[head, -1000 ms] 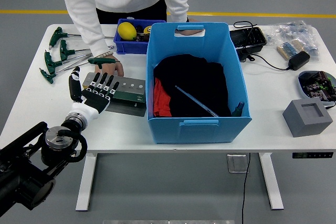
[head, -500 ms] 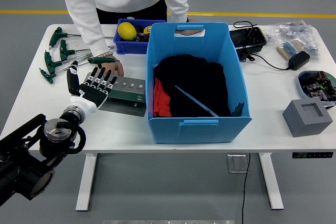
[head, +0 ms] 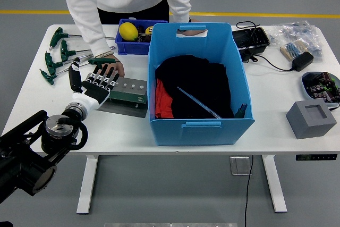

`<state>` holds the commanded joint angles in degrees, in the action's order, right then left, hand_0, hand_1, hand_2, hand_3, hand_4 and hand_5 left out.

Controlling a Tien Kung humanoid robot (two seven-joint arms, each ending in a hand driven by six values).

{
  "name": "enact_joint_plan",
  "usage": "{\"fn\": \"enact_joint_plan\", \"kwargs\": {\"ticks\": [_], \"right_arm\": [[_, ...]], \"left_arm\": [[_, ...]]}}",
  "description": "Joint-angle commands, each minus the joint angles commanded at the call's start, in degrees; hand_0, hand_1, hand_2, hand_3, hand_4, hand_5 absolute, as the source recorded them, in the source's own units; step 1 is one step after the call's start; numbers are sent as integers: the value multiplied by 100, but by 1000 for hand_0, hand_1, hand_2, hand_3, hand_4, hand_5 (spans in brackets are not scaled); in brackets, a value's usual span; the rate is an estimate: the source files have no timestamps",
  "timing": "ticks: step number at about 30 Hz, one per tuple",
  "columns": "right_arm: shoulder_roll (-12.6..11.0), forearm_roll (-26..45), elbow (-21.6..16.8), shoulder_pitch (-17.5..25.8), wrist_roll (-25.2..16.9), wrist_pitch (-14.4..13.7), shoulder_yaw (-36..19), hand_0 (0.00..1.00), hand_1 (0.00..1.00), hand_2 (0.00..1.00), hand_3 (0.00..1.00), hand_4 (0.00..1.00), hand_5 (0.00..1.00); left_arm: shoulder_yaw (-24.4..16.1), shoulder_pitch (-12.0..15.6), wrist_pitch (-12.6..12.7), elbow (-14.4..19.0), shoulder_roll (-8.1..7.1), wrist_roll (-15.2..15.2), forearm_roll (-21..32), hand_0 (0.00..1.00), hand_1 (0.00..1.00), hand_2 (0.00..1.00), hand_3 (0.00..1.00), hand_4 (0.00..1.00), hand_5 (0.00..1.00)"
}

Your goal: Lift tool from toolbox,place it in box,lift tool from toolbox,place it in box

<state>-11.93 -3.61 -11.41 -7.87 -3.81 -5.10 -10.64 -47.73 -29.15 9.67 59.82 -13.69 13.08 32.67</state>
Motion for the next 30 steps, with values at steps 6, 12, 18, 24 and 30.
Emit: {"fn": "enact_joint_plan", "kwargs": {"ticks": [6,12,18,24,30], "right_arm": [[1,23,-1,-4,2,2,37,681,655,710,571,783,733],[-8,3,-6,-29,1,3,21,681,655,710,571,783,733],[-3,32,0,-14,3,3,52,681,655,710,571,783,733],[11,33,1,15,4,3,49,681,655,710,571,783,733],[23,27,-1,34,3,4,46,681,653,710,571,783,733]], "left_arm": [[87,-152,-20,-173,-7,-28,91,801,781,864,931,792,757],[99,-249,-28,-245,-10,-34,157,800,777,853,913,792,758],[73,-260,-80,-148,-10,-60,173,799,774,828,874,792,758],[72,-234,-116,65,-6,-62,222,799,760,806,826,792,753],[45,-239,-87,361,-22,-33,208,799,745,779,800,803,737]]}}
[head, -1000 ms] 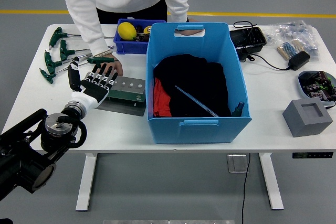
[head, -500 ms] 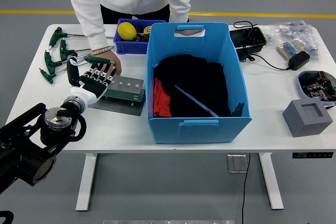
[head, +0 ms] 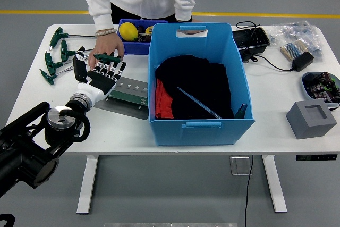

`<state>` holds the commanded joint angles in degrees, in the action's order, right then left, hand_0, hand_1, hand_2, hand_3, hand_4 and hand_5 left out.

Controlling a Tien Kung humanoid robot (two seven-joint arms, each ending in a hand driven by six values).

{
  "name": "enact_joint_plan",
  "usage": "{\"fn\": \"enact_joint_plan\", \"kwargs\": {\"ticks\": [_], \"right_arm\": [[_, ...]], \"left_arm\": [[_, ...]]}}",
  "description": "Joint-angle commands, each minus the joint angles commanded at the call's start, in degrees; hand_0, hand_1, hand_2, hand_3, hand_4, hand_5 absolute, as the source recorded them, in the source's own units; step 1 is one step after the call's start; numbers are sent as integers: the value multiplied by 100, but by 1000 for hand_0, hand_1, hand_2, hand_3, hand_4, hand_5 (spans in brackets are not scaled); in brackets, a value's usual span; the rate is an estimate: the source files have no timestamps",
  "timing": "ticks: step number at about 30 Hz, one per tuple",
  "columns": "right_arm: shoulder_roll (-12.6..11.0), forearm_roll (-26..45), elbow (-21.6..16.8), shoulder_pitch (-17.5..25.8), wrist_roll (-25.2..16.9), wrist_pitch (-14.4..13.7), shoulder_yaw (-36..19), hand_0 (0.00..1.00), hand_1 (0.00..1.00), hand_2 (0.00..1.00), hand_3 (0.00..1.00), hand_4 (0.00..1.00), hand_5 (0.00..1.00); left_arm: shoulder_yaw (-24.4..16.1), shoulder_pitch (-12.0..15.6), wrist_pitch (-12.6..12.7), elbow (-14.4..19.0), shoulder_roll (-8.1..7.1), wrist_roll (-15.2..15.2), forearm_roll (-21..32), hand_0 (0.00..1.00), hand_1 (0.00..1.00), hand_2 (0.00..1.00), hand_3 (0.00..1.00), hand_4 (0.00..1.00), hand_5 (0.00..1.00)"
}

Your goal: Lift tool from toolbox,place it in box,lift tool from toolbox,place it in box

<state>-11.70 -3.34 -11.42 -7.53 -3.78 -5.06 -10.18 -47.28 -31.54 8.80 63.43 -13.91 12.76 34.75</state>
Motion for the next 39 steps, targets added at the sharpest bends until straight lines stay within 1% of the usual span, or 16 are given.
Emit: {"fn": "enact_joint_plan", "kwargs": {"ticks": [2,3,8,9,14,15,20,21,26,27,30,32,33,38,39], "right_arm": [[3,6,1,9,0,0,6,681,653,710,571,783,733],[4,12,2,13,1,0,9,681,653,710,571,783,733],[0,24,7,32,2,-2,18,681,653,710,571,783,733],[0,23,7,37,2,-2,16,681,654,710,572,783,733],[4,23,9,55,2,-2,7,681,654,710,572,783,733],[6,24,9,57,2,-1,8,680,653,710,571,783,733],[11,4,7,71,1,-1,-28,680,653,710,571,783,733],[11,7,9,73,1,-1,-31,680,654,710,572,783,733],[3,0,12,70,2,-3,-60,680,654,710,572,783,733],[2,-2,12,69,2,-2,-63,680,653,710,571,782,733],[-4,-13,11,58,1,-3,-84,680,653,710,571,782,733],[-7,-15,11,50,0,-3,-93,680,653,710,571,782,733],[-7,-14,12,48,0,-3,-93,680,654,709,571,783,733],[-10,-7,15,43,1,-2,-89,680,654,709,571,783,733],[-12,-11,15,40,1,-2,-91,680,653,709,571,783,732]], "left_arm": [[-9,1,23,116,-19,12,-3,799,745,779,800,803,737],[-15,1,43,174,-28,26,5,784,714,732,747,826,705],[-80,-5,181,448,-73,134,68,784,714,732,747,826,705],[-95,-7,206,511,-88,156,78,633,599,631,725,867,668],[-137,-11,292,805,-172,226,89,633,599,631,725,867,668],[-143,-9,309,846,-183,234,88,508,535,579,712,908,617],[-219,66,526,1170,-254,283,45,508,535,579,712,908,617],[-227,86,587,1240,-269,305,60,461,501,553,686,909,572],[-277,111,742,1475,-314,363,54,461,501,553,686,909,572],[-293,109,755,1508,-320,365,38,436,465,515,663,929,537],[-390,102,806,1633,-342,372,-104,436,465,515,663,929,537],[-473,97,869,1722,-356,364,-299,436,465,515,663,929,537],[-503,97,899,1750,-359,359,-373,386,355,401,528,998,359],[-657,101,1191,1878,-333,298,-791,386,355,401,528,998,359],[-677,99,1239,1883,-320,285,-872,261,218,279,387,773,143]]}}
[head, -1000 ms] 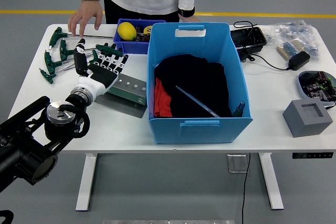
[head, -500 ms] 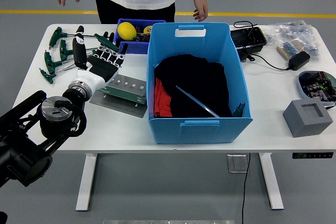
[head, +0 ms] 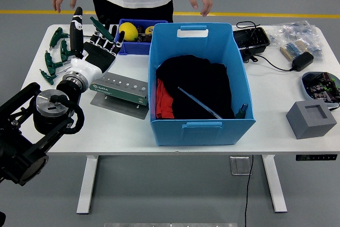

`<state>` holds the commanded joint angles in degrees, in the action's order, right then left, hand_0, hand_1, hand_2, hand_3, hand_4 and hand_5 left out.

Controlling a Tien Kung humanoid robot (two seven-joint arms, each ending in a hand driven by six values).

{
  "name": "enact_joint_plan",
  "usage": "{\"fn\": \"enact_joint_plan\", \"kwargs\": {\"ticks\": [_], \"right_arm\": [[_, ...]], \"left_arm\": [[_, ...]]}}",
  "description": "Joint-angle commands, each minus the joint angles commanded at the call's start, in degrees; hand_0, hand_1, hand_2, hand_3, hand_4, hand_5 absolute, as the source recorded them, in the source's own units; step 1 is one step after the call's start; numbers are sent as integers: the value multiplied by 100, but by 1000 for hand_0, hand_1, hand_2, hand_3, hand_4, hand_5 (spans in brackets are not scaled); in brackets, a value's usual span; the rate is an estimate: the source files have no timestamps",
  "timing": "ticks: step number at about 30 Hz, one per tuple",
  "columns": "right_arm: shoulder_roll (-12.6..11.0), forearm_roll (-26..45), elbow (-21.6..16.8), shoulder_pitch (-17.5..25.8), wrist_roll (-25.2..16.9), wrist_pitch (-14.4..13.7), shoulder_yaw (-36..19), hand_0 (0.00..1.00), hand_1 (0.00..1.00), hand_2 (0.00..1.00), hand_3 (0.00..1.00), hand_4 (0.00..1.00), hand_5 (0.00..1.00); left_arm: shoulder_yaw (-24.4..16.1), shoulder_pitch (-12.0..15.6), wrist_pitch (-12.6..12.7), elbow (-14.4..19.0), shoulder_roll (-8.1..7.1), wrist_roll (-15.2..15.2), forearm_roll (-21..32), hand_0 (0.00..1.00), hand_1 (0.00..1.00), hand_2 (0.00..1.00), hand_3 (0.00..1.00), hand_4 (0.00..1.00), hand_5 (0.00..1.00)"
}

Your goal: Lift tool from toolbox,place it in box,lift tool from toolbox,place it in box

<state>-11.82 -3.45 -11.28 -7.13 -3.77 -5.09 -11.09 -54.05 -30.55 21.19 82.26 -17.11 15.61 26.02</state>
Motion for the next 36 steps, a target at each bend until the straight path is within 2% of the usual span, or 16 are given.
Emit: {"fn": "enact_joint_plan", "kwargs": {"ticks": [5,6,11,12,17,18,23,25,29,32,36], "right_arm": [[-5,-5,-1,-12,-1,-1,0,680,653,709,571,783,732],[-5,-4,-1,-14,-1,-1,1,680,654,709,571,783,732],[-9,-6,-4,-24,-1,-1,0,680,654,709,571,783,732],[-9,-7,-3,-24,-2,-2,-1,681,652,709,571,783,732],[-9,13,-1,-25,0,-2,15,681,652,709,571,783,732],[-10,13,-1,-26,1,-1,15,680,653,709,571,782,733],[-13,5,-3,-38,0,-2,9,680,653,709,571,782,733],[-14,8,-3,-42,0,-3,11,680,652,708,570,782,732],[-17,1,-5,-46,-1,-3,3,680,652,708,570,782,732],[-20,11,-4,-49,0,-2,10,680,653,709,571,783,732],[-29,10,-7,-58,0,-2,10,680,653,709,571,783,732]], "left_arm": [[-69,-17,198,-13,99,-33,-446,261,218,279,387,773,143],[-82,-23,243,-17,122,-44,-575,212,141,212,285,588,2],[-129,-56,292,-49,261,-28,-914,212,141,212,285,588,2],[-132,-59,292,-52,276,-32,-936,193,100,175,258,416,2],[-123,-82,392,-61,339,-16,-952,193,100,175,258,416,2],[-119,-84,391,-65,343,-12,-932,160,75,146,214,300,2],[-77,-77,275,-73,346,-120,-942,160,75,146,214,300,2],[-35,-74,241,-62,350,-158,-992,159,77,143,208,268,2],[187,-76,222,-35,348,-235,-1133,159,77,143,208,268,2],[452,-115,279,-36,321,-431,-1446,164,80,144,214,258,2],[1015,-303,328,-61,279,-918,-2206,180,85,142,206,276,2]]}}
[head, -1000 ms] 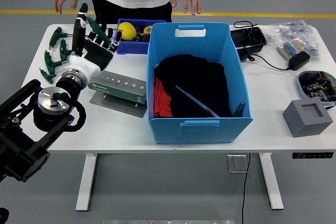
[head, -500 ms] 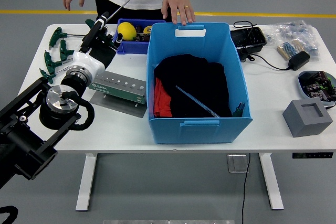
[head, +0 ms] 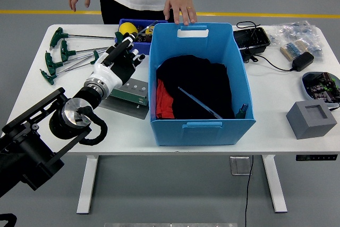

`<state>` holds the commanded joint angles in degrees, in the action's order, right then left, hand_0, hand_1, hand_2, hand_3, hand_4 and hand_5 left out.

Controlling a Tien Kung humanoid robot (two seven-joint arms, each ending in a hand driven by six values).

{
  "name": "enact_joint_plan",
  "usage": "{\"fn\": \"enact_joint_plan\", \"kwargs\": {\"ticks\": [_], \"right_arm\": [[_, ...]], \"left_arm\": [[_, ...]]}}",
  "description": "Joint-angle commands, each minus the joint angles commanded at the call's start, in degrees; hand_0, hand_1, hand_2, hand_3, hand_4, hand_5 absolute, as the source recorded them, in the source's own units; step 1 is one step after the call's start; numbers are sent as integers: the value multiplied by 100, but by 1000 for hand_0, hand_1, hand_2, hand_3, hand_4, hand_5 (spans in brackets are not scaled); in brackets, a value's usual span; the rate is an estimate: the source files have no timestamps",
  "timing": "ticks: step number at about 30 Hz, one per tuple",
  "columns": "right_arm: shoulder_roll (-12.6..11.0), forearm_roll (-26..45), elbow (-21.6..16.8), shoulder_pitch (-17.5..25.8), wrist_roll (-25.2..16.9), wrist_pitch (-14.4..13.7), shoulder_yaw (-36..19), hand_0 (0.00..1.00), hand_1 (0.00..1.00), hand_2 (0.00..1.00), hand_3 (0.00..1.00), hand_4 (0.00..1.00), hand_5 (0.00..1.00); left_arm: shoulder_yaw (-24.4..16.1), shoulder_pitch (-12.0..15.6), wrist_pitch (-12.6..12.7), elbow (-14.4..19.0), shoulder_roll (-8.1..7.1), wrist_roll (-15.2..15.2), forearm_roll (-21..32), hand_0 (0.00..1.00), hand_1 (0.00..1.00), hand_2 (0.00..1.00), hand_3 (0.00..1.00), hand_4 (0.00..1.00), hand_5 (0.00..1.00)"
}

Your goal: Lift tool from toolbox,place it in box,lift tool from toolbox,place it in box

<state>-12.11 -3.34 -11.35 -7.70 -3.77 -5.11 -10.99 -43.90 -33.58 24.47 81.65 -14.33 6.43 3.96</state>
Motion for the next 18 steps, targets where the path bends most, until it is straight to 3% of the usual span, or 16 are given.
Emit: {"fn": "enact_joint_plan", "kwargs": {"ticks": [5,7,13,18], "right_arm": [[-15,2,-2,-7,0,-1,13,680,653,709,571,783,732],[-21,12,-4,-15,1,-1,37,680,653,709,571,783,732],[-52,36,-12,-54,-1,-2,133,680,653,709,571,783,732],[-59,108,-12,-40,3,-2,250,680,653,709,571,782,732]], "left_arm": [[937,-476,-558,-243,42,-695,-912,180,85,142,206,276,2],[1213,-616,-644,-355,90,-774,-1191,197,94,141,204,285,2],[1904,-1036,-826,-835,346,-968,-2468,218,115,145,209,280,2],[2205,-1365,-700,-1337,625,-1036,-3689,223,123,150,212,292,2]]}}
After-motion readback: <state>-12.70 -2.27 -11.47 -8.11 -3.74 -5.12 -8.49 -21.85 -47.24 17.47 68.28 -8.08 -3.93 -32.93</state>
